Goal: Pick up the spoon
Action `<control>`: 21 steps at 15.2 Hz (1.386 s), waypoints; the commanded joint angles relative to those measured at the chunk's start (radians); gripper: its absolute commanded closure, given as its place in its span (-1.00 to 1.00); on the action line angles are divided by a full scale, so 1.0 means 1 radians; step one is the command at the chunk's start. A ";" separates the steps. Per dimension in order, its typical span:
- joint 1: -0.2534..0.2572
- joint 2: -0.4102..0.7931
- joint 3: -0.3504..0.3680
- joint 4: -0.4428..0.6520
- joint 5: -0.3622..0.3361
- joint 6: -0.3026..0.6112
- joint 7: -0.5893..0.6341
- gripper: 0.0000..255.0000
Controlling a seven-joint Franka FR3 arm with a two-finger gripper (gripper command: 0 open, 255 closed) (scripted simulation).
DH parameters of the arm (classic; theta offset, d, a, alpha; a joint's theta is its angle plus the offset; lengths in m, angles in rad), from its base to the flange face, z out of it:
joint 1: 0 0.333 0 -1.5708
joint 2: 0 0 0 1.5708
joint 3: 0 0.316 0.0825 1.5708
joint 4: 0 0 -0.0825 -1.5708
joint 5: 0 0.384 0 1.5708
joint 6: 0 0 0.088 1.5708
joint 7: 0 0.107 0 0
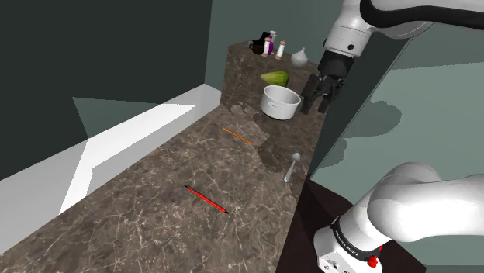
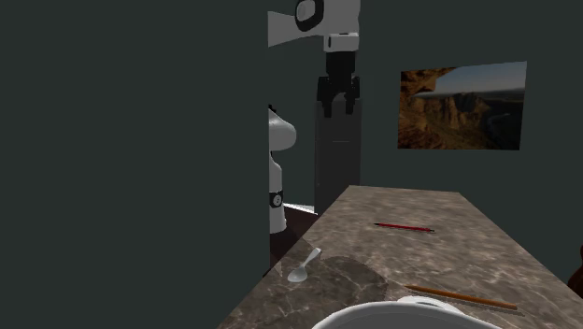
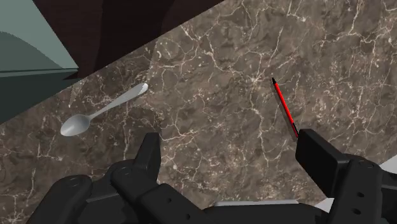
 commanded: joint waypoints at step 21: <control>-0.344 0.309 0.235 -0.439 -0.169 0.847 0.707 -1.00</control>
